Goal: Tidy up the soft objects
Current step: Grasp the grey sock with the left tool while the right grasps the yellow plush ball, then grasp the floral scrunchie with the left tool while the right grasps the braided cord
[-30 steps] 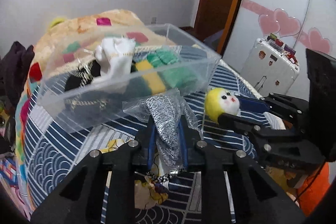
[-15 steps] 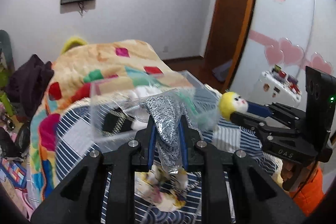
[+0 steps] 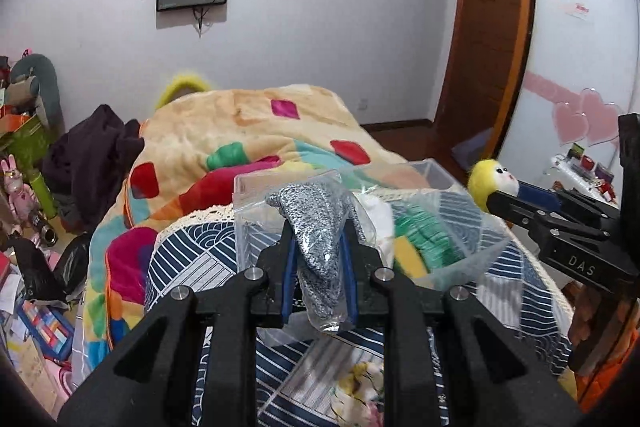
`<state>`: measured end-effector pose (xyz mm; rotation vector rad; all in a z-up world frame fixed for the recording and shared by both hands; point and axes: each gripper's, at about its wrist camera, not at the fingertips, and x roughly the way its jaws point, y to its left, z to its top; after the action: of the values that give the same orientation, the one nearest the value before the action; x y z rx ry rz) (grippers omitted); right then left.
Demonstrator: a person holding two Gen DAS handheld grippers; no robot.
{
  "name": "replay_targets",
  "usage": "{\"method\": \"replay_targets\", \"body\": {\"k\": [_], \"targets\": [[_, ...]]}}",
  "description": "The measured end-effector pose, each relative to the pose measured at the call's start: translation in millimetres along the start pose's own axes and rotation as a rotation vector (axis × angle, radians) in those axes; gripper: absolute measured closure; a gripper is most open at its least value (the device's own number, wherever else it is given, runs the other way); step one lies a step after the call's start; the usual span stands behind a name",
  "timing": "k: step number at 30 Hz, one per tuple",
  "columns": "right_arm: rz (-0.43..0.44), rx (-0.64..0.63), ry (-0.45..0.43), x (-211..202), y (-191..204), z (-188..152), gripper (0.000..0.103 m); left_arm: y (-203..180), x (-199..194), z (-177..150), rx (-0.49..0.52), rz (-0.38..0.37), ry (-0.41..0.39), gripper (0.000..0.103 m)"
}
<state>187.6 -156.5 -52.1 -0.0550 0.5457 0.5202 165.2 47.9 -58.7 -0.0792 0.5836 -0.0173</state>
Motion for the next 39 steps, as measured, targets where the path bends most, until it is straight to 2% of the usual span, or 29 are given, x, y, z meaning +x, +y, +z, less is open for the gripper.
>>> {"method": "replay_targets", "body": {"k": [6, 11, 18, 21, 25, 32, 34, 38, 39], "targets": [[-0.039, -0.017, 0.087, 27.1, 1.4, -7.4, 0.064, 2.1, 33.5, -6.7, -0.005, 0.010, 0.060, 0.083], [-0.055, -0.028, 0.143, 39.7, 0.3, -16.0, 0.064, -3.0, 47.5, -16.3, 0.041, 0.041, 0.092, 0.083], [-0.038, -0.020, 0.158, 39.2, 0.1, -17.4, 0.063, -2.8, 48.1, -18.4, 0.036, 0.037, 0.112, 0.080], [-0.026, -0.022, 0.160, 38.4, 0.5, -16.3, 0.060, -0.3, 46.0, -18.6, 0.015, 0.025, 0.124, 0.079], [-0.019, -0.027, 0.144, 34.1, 4.0, -15.0, 0.045, 1.0, 39.0, -20.0, 0.008, 0.023, 0.125, 0.072], [-0.011, -0.045, 0.091, 18.6, 14.7, -9.2, 0.040, -1.6, 13.8, -22.7, 0.019, 0.033, 0.082, 0.052], [-0.006, -0.046, 0.068, 10.4, 16.3, -8.7, 0.030, -0.3, 4.2, -22.2, 0.013, 0.025, 0.065, 0.047], [-0.001, -0.060, 0.031, -1.7, 22.1, -9.7, 0.028, -0.9, -13.3, -25.1, 0.023, 0.021, 0.039, 0.036], [0.006, -0.063, 0.030, -3.7, 23.9, -10.7, 0.028, -1.5, -17.5, -27.2, 0.028, 0.022, 0.035, 0.031]]}}
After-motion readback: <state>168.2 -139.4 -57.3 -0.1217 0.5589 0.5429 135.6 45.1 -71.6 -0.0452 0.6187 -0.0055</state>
